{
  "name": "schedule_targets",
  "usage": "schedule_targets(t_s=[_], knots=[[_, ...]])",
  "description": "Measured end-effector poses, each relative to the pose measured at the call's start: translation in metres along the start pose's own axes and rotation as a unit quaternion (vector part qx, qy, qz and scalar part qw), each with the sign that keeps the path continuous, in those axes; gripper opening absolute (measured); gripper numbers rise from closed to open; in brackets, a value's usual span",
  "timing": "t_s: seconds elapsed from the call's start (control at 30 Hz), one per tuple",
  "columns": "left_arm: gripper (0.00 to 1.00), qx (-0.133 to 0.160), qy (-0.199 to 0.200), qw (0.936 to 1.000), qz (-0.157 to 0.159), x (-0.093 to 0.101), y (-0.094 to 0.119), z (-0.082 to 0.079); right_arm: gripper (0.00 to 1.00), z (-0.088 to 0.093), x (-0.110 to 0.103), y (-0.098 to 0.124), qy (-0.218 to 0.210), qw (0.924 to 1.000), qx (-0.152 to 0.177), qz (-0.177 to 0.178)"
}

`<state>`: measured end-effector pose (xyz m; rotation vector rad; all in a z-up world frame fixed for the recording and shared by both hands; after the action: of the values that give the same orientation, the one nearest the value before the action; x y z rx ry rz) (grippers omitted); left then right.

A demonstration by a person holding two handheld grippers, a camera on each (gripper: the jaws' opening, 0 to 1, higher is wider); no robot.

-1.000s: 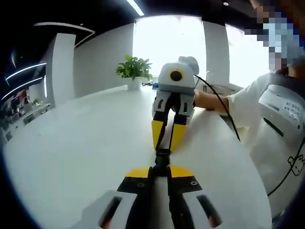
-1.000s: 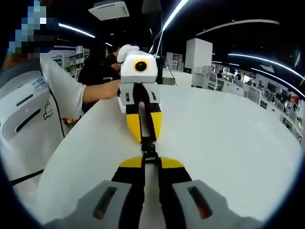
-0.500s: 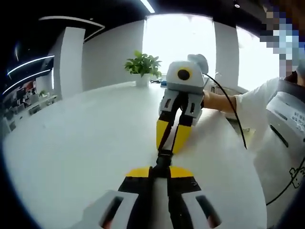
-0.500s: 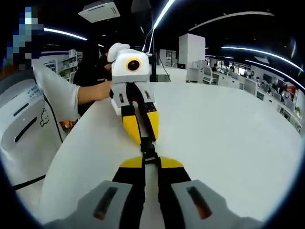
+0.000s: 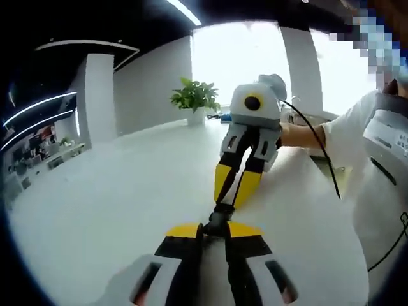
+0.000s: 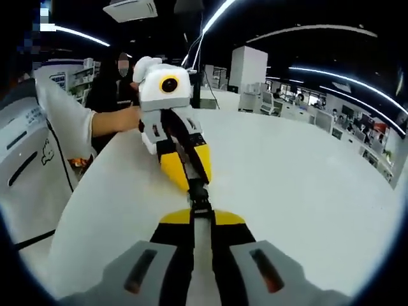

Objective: Snap the two parts of the plastic buckle together until the buckle closes and remains connected.

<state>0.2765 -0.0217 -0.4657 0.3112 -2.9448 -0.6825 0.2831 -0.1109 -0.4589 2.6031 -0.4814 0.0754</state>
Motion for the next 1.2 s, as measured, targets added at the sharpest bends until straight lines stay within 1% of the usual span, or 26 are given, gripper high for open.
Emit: schedule_targets(t_s=[0.03,0.07,0.1,0.13,0.2,0.23,0.37,0.5,0.57,0.77,0.9,0.97,1.07,1.2], knots=[[0.18,0.002,-0.006,1.0000,0.003,0.0007,0.0012,-0.0023,0.07,-0.0006,-0.0012,-0.0006,0.017,0.9998,0.000,-0.009],[0.18,0.000,-0.007,1.0000,0.001,0.0005,0.0017,-0.0027,0.07,-0.0014,-0.0006,-0.0005,0.013,0.9999,-0.002,-0.005],[0.18,-0.003,-0.010,0.9999,0.002,-0.0004,0.0004,-0.0038,0.07,-0.0016,-0.0014,-0.0008,0.019,0.9998,-0.004,-0.009],[0.18,-0.005,-0.011,0.9999,0.002,-0.0011,0.0007,-0.0049,0.08,-0.0038,-0.0041,-0.0012,0.037,0.9990,0.002,-0.023],[0.18,-0.011,-0.016,0.9998,0.006,-0.0016,0.0006,-0.0048,0.08,-0.0026,-0.0037,-0.0006,0.031,0.9993,-0.005,-0.019],[0.17,-0.014,-0.018,0.9997,0.011,-0.0015,0.0006,-0.0049,0.08,-0.0030,-0.0033,-0.0001,0.039,0.9990,-0.003,-0.020],[0.17,-0.014,-0.016,0.9996,0.020,-0.0043,0.0030,-0.0029,0.08,-0.0009,-0.0020,0.0022,0.041,0.9989,-0.001,-0.025],[0.12,-0.013,-0.012,0.9995,0.028,-0.0068,0.0038,-0.0005,0.08,-0.0003,-0.0026,0.0017,0.037,0.9988,0.004,-0.033],[0.11,-0.014,-0.009,0.9993,0.034,-0.0077,0.0032,-0.0003,0.08,-0.0004,-0.0035,0.0013,0.041,0.9985,0.005,-0.035],[0.09,-0.020,-0.012,0.9984,0.051,-0.0053,0.0012,0.0000,0.07,-0.0012,-0.0059,0.0006,0.060,0.9972,-0.006,-0.045],[0.08,-0.029,-0.012,0.9979,0.057,-0.0050,-0.0001,-0.0007,0.06,-0.0021,-0.0049,-0.0008,0.063,0.9964,-0.016,-0.055],[0.08,-0.029,-0.010,0.9976,0.062,-0.0034,-0.0009,-0.0004,0.06,-0.0026,-0.0050,-0.0020,0.061,0.9963,-0.018,-0.058],[0.08,-0.026,-0.002,0.9979,0.060,-0.0023,-0.0014,0.0003,0.05,-0.0028,-0.0058,-0.0031,0.058,0.9966,-0.019,-0.056],[0.08,-0.029,-0.001,0.9982,0.053,-0.0010,-0.0021,-0.0001,0.05,-0.0034,-0.0090,-0.0039,0.057,0.9972,-0.025,-0.041]])
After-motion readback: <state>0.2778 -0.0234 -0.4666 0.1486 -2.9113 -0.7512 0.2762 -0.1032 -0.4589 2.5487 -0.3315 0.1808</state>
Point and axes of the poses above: the point that each gripper's makers call its tool centre point, and the gripper's own axes: y roughly backward along the fingers, x roughly to its right, z roughly out of its underside, the point moved 3 cm from there along y, roughly backward along the fingers, and after that the axes turned 4 degrees about z, right-handed, at the moved point
